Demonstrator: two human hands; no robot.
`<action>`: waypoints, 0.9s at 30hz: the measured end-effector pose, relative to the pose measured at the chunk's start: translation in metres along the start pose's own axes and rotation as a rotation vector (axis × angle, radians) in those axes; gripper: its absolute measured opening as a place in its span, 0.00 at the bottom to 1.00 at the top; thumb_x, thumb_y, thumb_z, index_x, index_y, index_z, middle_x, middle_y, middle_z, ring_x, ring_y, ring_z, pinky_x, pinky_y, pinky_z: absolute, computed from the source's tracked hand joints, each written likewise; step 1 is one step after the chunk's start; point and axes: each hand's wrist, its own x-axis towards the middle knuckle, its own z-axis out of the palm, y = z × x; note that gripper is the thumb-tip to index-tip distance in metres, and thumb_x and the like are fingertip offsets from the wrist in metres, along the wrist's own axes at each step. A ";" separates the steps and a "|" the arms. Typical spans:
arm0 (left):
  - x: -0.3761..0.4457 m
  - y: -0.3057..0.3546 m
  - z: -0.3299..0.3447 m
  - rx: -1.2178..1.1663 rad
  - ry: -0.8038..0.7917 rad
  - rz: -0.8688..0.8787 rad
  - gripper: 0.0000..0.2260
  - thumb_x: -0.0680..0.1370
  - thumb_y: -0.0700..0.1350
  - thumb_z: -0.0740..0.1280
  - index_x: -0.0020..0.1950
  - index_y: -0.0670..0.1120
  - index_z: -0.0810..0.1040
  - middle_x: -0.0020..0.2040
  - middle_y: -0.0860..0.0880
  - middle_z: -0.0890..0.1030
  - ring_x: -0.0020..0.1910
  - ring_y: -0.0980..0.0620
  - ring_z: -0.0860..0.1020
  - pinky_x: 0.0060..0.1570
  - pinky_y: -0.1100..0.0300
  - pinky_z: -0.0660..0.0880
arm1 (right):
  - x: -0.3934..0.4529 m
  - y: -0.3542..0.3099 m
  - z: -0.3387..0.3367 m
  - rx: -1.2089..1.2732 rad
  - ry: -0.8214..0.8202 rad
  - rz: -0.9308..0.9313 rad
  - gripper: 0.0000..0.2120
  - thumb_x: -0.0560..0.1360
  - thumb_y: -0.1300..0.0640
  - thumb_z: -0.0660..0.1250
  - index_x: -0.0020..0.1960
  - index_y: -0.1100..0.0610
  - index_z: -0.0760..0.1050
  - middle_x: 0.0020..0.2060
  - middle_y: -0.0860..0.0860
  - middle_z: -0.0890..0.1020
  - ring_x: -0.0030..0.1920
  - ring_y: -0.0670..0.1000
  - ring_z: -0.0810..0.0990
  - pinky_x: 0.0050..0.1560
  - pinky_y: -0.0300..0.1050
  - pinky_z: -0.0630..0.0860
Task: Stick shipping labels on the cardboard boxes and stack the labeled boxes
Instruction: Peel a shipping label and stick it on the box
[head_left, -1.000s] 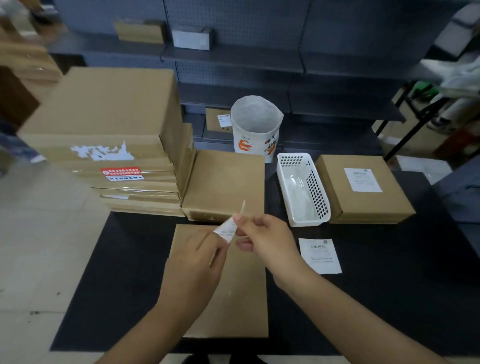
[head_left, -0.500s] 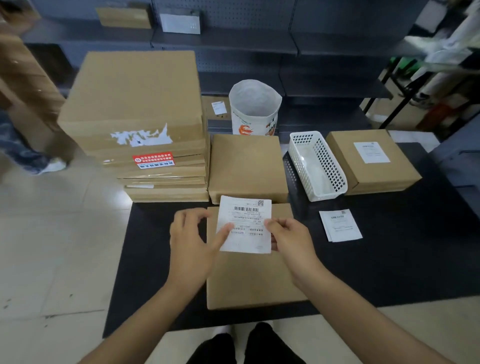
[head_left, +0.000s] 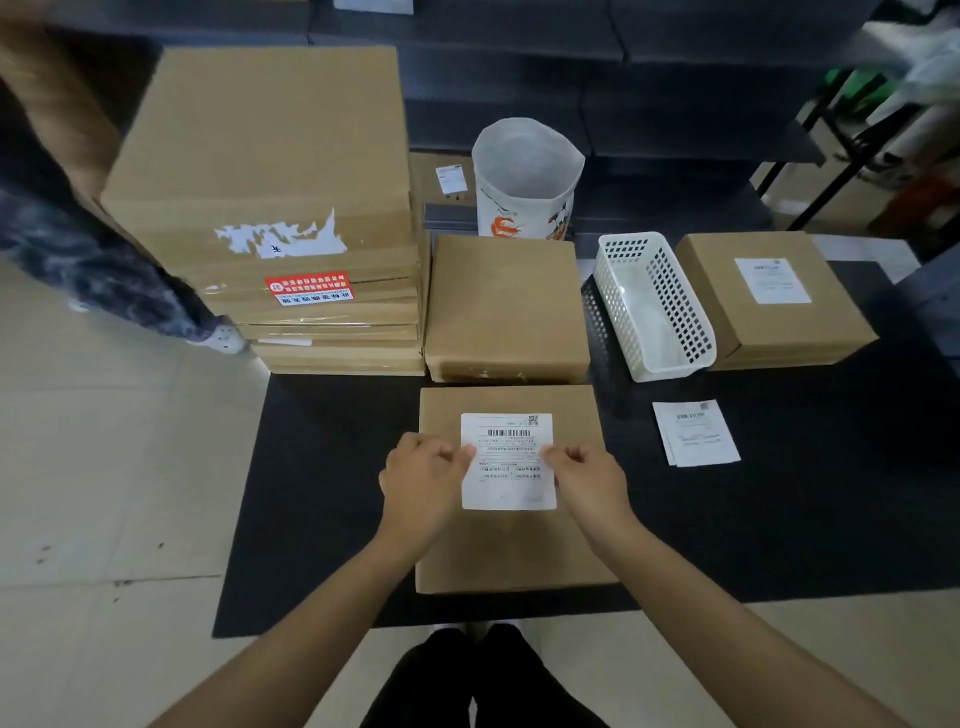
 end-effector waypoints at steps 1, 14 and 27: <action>0.003 -0.003 0.004 0.038 -0.003 -0.025 0.12 0.78 0.55 0.64 0.44 0.48 0.80 0.51 0.53 0.71 0.54 0.51 0.73 0.60 0.46 0.69 | 0.004 0.003 0.000 -0.017 -0.017 0.016 0.08 0.78 0.51 0.64 0.45 0.55 0.76 0.43 0.49 0.82 0.43 0.48 0.81 0.43 0.43 0.79; 0.019 -0.008 0.032 0.339 -0.041 -0.074 0.16 0.78 0.59 0.61 0.48 0.49 0.80 0.58 0.50 0.69 0.60 0.48 0.65 0.60 0.55 0.57 | 0.045 0.010 0.003 -0.356 0.011 0.063 0.15 0.75 0.54 0.65 0.32 0.56 0.69 0.31 0.50 0.75 0.32 0.50 0.74 0.32 0.43 0.67; 0.027 -0.020 0.043 0.436 0.026 0.040 0.15 0.77 0.57 0.64 0.39 0.49 0.79 0.54 0.52 0.69 0.57 0.50 0.66 0.61 0.56 0.59 | 0.053 0.017 0.005 -0.477 -0.009 -0.018 0.14 0.76 0.54 0.65 0.33 0.55 0.70 0.32 0.49 0.77 0.32 0.49 0.75 0.32 0.42 0.69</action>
